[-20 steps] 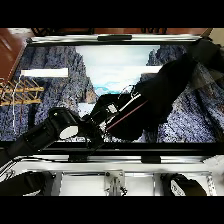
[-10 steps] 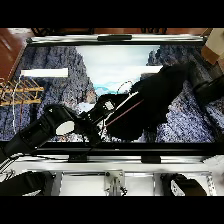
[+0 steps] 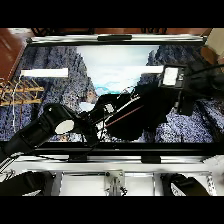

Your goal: Fold the shirts.

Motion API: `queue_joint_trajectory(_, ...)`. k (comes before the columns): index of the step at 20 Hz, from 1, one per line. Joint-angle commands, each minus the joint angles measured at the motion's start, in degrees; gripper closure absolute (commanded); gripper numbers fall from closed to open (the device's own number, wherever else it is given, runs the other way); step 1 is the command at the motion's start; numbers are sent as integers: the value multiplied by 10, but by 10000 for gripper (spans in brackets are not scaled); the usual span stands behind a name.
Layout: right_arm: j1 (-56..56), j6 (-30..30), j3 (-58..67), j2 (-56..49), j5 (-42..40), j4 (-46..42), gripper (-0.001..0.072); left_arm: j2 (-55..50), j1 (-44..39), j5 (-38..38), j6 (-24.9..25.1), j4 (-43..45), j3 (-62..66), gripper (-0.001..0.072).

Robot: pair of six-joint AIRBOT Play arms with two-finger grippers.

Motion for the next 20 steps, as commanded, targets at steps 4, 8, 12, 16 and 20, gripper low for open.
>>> queue_joint_trajectory(4,17,-38,0,-73,2,11,163,0,0,-6,26,0,0,660)
queue_joint_trajectory(8,17,-38,0,-113,16,11,163,3,-3,-5,50,0,0,660)
queue_joint_trajectory(12,17,-40,0,-119,57,10,615,2,0,-2,57,22,0,655)
queue_joint_trajectory(16,17,-41,0,-103,69,9,616,2,24,11,70,54,1,31)
queue_joint_trajectory(20,16,-5,0,-77,69,6,617,10,79,-15,70,121,26,11)
